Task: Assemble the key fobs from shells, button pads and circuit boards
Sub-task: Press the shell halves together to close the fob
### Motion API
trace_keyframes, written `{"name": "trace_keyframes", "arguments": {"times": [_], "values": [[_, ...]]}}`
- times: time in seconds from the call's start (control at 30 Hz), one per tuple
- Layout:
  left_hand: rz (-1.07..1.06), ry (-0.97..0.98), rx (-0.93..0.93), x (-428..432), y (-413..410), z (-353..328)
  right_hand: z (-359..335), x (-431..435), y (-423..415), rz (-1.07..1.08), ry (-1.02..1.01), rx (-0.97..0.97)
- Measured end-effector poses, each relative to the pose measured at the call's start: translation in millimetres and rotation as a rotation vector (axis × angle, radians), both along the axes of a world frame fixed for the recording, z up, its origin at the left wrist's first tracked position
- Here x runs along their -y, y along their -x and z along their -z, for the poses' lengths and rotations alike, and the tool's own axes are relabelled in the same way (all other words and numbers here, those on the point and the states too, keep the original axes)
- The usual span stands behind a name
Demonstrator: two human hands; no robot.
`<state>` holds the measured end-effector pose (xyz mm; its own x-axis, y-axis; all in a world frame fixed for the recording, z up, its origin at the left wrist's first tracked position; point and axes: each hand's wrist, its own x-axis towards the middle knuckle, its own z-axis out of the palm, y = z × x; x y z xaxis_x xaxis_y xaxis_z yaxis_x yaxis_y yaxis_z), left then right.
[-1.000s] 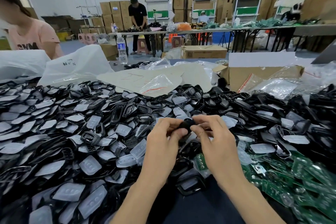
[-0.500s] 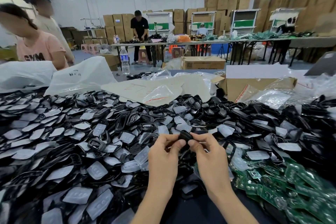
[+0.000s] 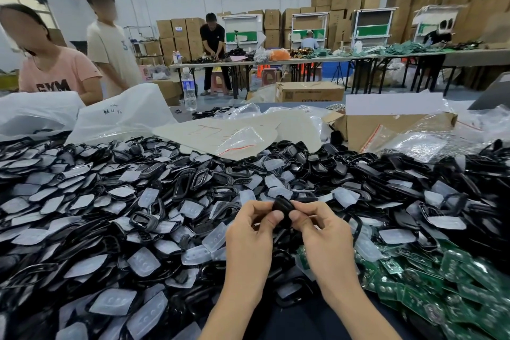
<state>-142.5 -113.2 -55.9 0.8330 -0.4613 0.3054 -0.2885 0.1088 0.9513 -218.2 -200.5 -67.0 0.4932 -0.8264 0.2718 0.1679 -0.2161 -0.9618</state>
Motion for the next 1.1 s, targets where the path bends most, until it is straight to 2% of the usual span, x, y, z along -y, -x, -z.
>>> {"name": "trace_keyframes", "arguments": {"times": [0.2,0.47,0.6,0.7,0.87,1.1], "values": [[0.004,-0.01,0.108,0,-1,0,-1,3,1,-0.037,-0.004,0.002],[-0.105,-0.159,0.505,-2,0,6,1,2,0,-0.035,0.003,-0.016],[-0.086,-0.204,0.556,-1,0,7,2,4,0,-0.016,0.017,-0.028],[-0.075,-0.249,0.634,-1,-1,6,4,6,0,0.017,0.084,-0.083],[-0.041,-0.281,0.661,-1,-4,9,6,6,-1,0.059,0.19,-0.138],[-0.058,-0.248,0.663,2,-1,5,3,5,0,0.076,0.17,-0.111]]}}
